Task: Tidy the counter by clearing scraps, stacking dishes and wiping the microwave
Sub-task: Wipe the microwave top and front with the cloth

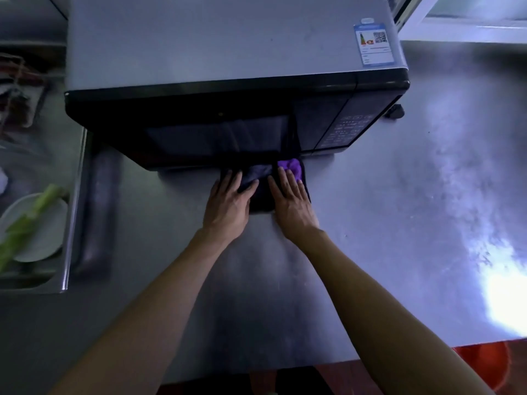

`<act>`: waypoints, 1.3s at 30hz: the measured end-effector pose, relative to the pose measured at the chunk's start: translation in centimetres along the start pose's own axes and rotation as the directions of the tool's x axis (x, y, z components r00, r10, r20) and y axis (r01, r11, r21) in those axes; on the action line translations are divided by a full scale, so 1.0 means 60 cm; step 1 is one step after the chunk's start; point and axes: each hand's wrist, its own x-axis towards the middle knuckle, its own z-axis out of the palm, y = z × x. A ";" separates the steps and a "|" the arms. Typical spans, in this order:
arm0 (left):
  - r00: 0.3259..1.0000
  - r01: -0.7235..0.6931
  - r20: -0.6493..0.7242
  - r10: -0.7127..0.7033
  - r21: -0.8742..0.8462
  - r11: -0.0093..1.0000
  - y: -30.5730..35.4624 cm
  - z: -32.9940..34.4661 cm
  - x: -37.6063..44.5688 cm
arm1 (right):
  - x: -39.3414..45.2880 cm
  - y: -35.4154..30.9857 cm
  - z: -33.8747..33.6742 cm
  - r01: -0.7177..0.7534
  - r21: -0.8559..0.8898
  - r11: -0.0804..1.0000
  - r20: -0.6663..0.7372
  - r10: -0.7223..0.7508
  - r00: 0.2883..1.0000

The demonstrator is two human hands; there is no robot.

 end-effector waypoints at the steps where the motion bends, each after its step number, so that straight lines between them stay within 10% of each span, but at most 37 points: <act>1: 1.000 -0.006 0.017 0.006 -0.004 1.000 0.016 0.001 0.010 | -0.006 0.012 -0.005 -0.030 0.015 0.999 -0.004 0.030 1.000; 20: 0.993 -0.095 0.070 0.099 -0.059 0.994 0.215 0.032 -0.067 | -0.217 0.127 0.014 -0.148 0.181 0.972 -0.150 0.176 0.973; 39: 0.998 0.040 -0.054 -0.041 -0.029 0.999 0.201 0.048 0.071 | -0.055 0.164 -0.019 -0.207 0.189 0.960 -0.142 0.235 0.962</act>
